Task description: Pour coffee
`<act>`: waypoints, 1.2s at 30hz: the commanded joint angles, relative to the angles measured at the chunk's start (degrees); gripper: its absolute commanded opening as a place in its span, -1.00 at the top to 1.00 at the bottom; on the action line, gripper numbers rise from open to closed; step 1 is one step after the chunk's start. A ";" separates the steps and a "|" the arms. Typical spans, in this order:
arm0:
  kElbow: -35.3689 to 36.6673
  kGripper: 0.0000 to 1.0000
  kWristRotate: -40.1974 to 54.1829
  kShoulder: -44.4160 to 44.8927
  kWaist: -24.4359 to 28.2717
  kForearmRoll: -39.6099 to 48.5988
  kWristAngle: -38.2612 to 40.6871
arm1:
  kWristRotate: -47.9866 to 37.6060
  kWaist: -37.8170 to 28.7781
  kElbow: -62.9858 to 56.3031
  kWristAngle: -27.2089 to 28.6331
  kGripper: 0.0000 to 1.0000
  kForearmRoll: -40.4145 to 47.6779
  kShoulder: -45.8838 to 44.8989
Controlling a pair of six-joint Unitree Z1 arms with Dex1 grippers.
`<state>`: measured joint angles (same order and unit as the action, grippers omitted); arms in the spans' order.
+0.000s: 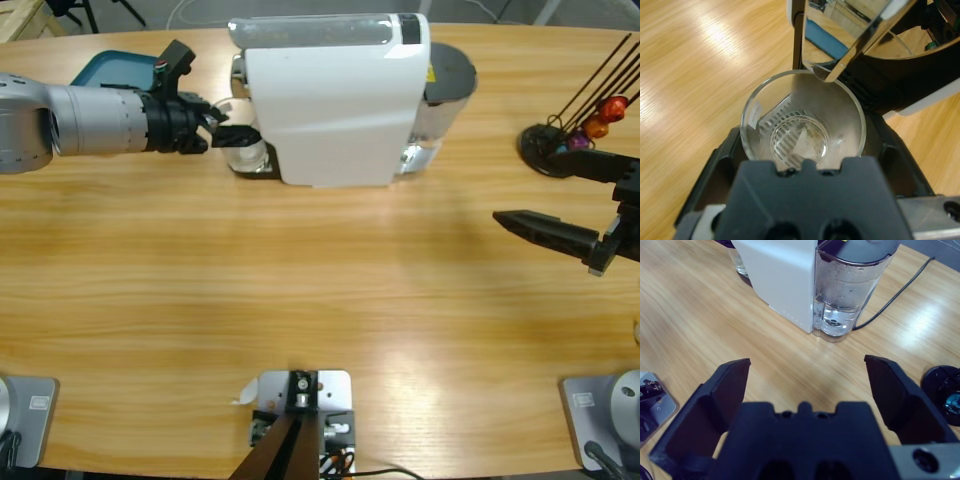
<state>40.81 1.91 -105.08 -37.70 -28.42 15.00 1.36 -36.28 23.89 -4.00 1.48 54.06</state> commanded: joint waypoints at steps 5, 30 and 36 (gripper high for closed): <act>-6.23 -0.27 0.46 3.72 5.49 -0.06 0.13 | -0.57 -0.55 -1.65 -0.92 -1.00 0.36 0.38; -4.18 -0.27 -6.13 1.01 37.26 -7.12 -4.45 | -0.83 -0.55 -1.74 -1.18 -1.00 0.36 -0.77; -3.72 -0.27 -5.85 -2.29 37.26 -8.41 -4.26 | -0.92 -0.55 -1.74 -1.16 -1.00 0.36 -0.66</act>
<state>36.18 -3.71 -102.14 -0.93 -34.95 11.34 1.20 -36.28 23.84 -4.32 1.49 54.05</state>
